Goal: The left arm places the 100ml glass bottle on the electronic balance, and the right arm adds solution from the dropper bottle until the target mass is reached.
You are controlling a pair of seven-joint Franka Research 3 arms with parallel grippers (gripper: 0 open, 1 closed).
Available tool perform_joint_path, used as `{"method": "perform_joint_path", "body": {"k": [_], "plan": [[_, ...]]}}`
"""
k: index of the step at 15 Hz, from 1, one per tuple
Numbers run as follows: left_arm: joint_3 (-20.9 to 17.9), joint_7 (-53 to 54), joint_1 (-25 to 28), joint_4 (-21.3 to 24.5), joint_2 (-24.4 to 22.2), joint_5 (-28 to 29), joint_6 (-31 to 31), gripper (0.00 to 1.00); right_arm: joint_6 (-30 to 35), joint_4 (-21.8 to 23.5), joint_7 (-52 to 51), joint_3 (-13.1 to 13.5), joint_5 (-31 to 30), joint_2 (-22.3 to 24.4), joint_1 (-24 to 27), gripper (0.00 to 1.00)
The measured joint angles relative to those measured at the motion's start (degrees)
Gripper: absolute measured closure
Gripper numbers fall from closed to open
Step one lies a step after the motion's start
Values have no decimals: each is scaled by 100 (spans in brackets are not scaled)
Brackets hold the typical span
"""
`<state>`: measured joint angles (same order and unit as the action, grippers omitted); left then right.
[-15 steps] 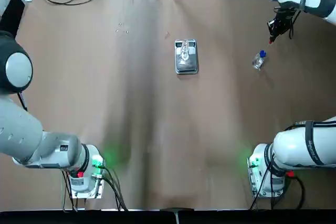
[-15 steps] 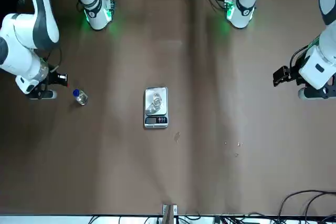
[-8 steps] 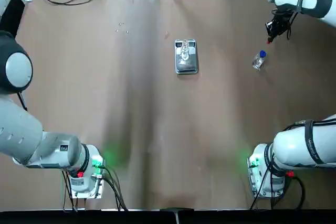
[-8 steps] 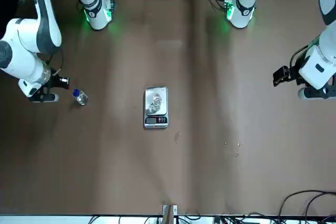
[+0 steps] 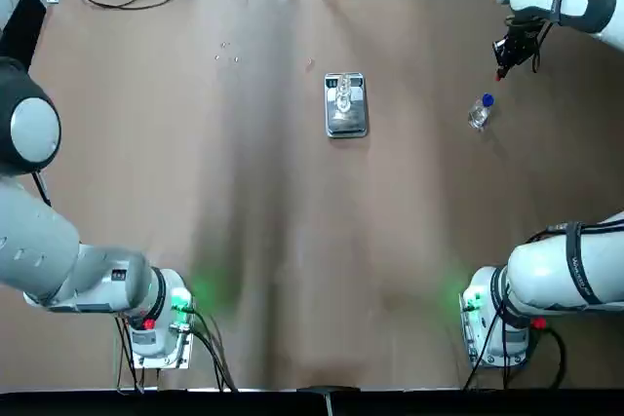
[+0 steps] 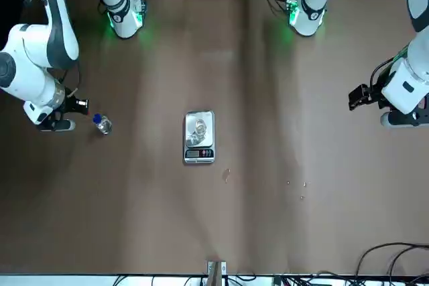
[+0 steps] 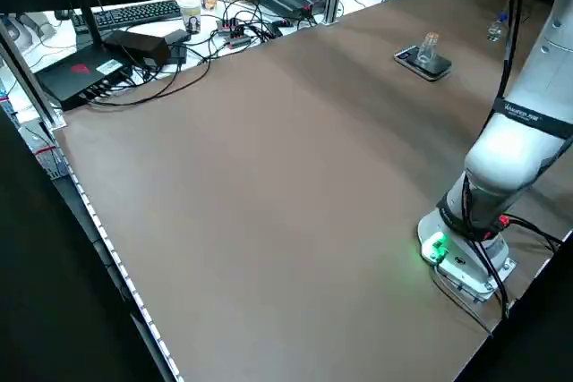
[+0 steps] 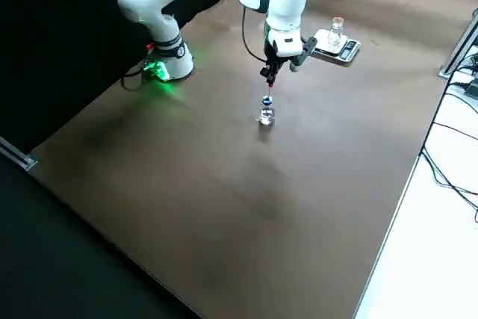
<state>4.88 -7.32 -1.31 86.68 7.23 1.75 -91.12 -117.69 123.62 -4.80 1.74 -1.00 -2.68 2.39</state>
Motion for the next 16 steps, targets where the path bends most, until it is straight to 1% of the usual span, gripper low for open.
{"method": "perform_joint_path", "body": {"k": [16], "plan": [[0, 0, -1, 0, 0, 0, 0, 0, 142, -13, -267, 8, -3, 1, 56, 95]]}}
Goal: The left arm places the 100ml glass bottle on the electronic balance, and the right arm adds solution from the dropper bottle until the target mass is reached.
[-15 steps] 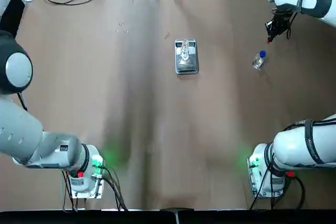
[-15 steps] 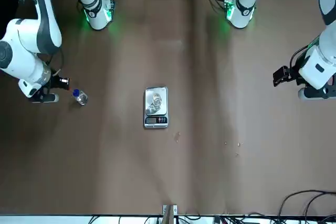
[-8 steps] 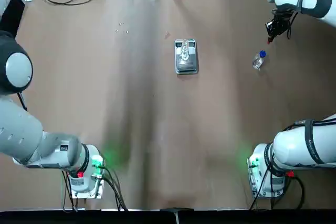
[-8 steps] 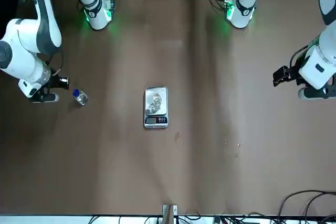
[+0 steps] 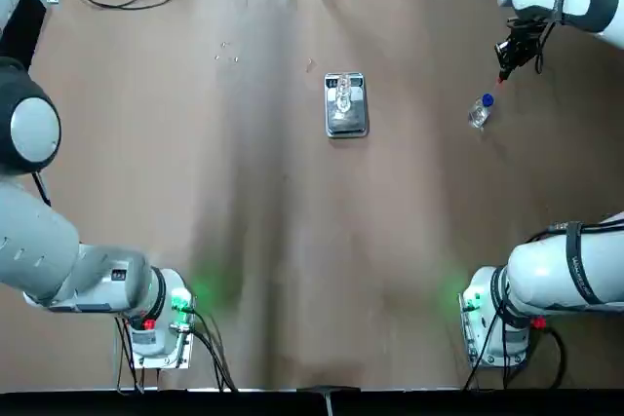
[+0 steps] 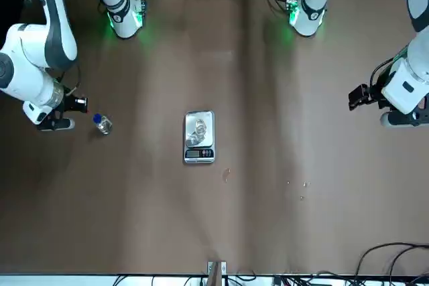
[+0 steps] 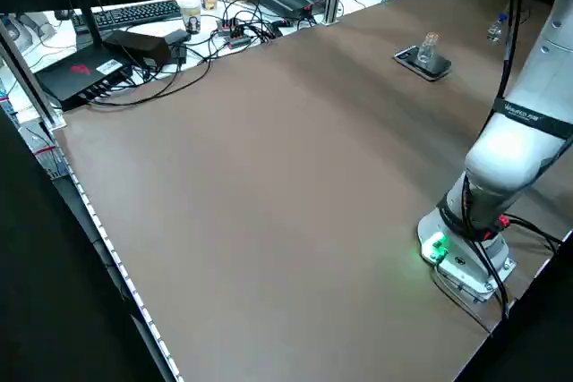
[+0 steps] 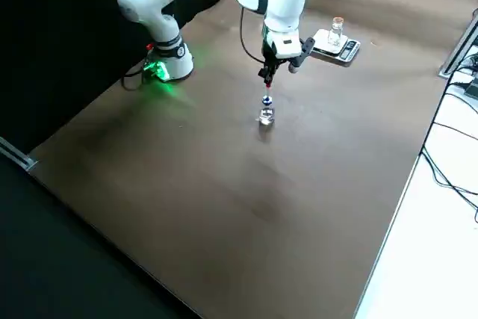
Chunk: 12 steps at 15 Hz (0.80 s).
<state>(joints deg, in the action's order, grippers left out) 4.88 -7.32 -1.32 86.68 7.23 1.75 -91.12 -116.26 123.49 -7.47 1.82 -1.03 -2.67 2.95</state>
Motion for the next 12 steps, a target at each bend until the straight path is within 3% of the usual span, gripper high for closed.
{"method": "perform_joint_path", "body": {"k": [12], "plan": [[0, 0, 0, 0, 0, 0, 0, 0, 159, -13, -10, -4, 0, 1, 0, 95]]}}
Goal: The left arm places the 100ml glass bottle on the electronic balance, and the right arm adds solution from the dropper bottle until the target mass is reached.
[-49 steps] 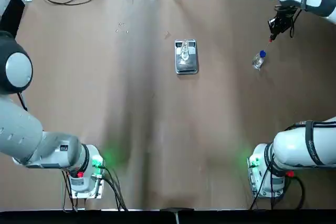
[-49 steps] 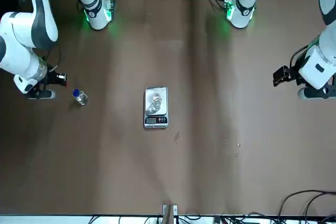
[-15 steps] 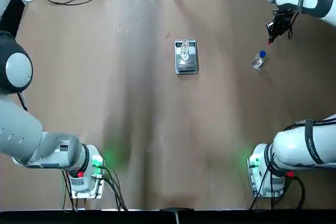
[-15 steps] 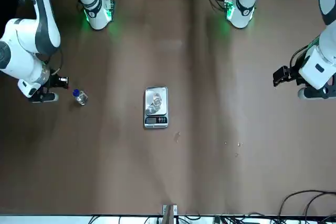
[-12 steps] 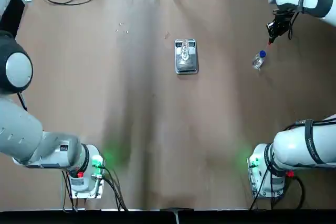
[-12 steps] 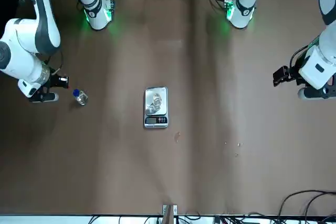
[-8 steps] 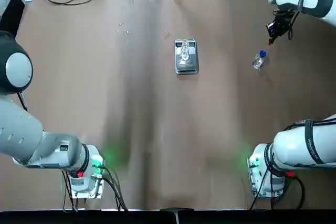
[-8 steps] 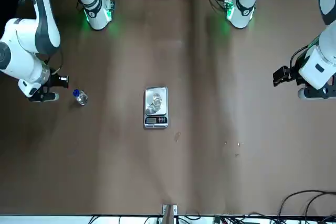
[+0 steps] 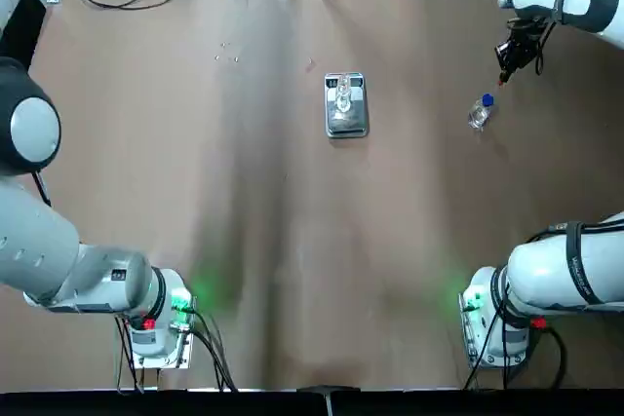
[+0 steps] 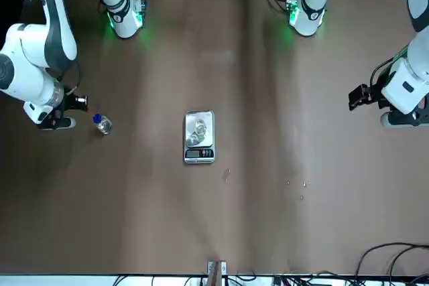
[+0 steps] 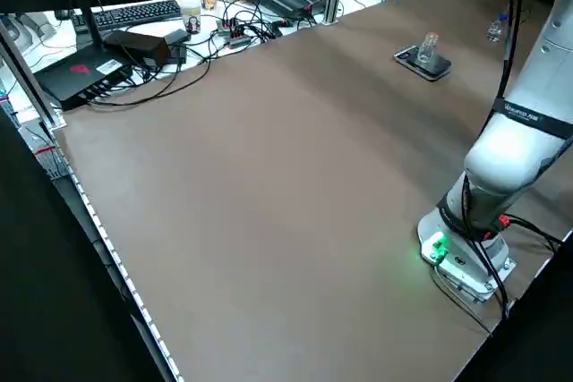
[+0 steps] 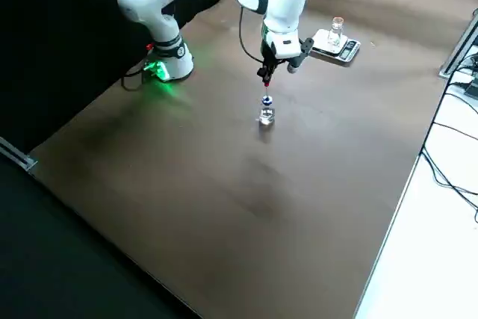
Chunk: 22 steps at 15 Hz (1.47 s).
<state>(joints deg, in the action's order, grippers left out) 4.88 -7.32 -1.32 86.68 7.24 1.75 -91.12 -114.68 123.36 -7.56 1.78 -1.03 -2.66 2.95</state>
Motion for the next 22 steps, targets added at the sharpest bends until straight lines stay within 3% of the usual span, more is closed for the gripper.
{"method": "perform_joint_path", "body": {"k": [22], "plan": [[0, 0, -6, 0, 0, 0, 0, 0, -62, -1, -3, -1, -118, -5, 0, 95]]}}
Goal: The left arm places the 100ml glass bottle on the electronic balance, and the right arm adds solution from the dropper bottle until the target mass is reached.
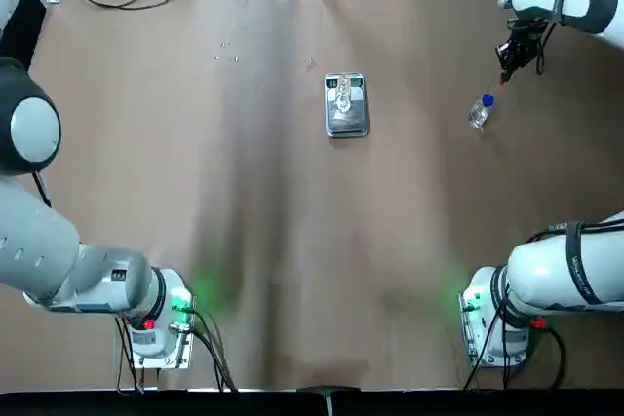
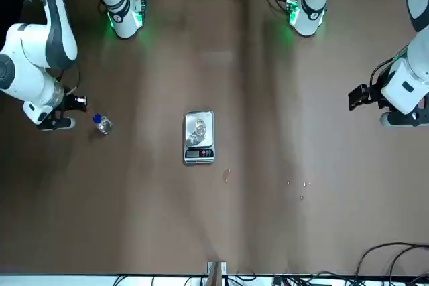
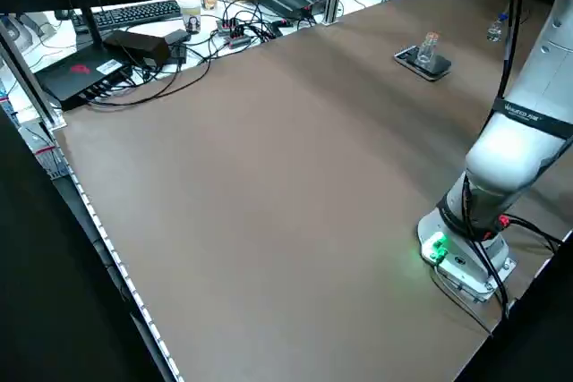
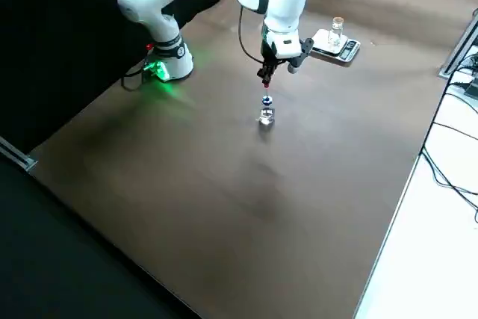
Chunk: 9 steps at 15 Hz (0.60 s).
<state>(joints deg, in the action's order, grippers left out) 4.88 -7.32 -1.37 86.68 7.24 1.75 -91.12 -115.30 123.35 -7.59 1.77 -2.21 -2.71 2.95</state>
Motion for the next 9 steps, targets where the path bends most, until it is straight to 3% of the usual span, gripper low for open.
{"method": "perform_joint_path", "body": {"k": [9], "plan": [[0, 0, 0, 0, 0, 0, 0, 0, -69, 0, 0, -12, -4, -6, 7, 95]]}}
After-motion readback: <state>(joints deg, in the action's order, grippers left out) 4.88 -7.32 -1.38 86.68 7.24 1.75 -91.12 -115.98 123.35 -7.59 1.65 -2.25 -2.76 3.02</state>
